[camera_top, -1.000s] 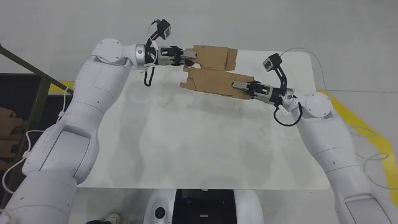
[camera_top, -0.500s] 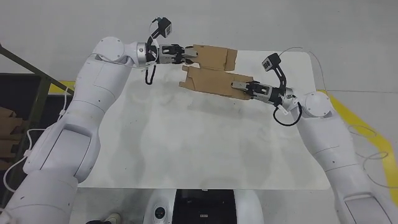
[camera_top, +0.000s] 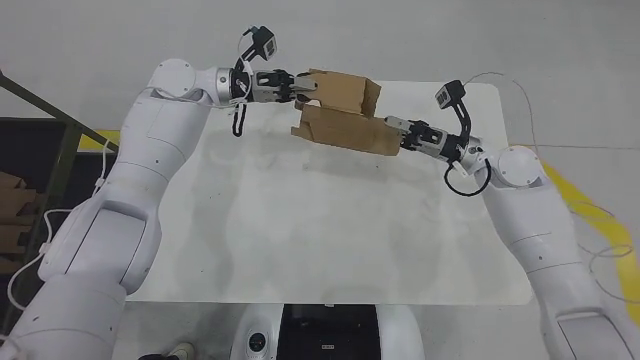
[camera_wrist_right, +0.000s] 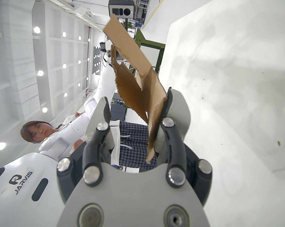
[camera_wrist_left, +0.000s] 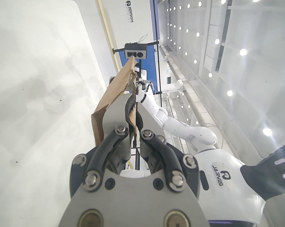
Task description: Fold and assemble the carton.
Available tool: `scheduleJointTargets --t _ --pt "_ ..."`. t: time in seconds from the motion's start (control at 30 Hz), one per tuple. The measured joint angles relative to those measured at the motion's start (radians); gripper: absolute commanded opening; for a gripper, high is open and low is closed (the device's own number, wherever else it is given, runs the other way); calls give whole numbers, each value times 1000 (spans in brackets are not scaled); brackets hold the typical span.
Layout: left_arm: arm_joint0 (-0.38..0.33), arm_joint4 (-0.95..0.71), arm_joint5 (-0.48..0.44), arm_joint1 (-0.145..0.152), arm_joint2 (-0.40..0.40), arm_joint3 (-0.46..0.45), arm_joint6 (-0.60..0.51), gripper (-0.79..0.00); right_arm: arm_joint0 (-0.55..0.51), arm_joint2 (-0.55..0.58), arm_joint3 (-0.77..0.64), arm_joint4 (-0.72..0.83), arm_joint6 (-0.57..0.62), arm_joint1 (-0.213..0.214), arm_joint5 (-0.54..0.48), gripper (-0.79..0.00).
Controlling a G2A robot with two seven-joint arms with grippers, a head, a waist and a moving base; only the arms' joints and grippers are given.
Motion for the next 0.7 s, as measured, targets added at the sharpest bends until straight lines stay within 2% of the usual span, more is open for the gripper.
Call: scheduleJointTargets --t 0.27,0.4,0.7 --pt "15 -3 2 1 -7 -20 -27 -785 20 40 9 22 -7 6 -14 -391" --pt "24 1 -2 3 -11 -30 -29 -785 24 51 -2 21 -4 9 -18 -354" --pt "41 4 -7 10 -33 -43 -28 -785 21 94 -28 13 -21 20 -15 -366"
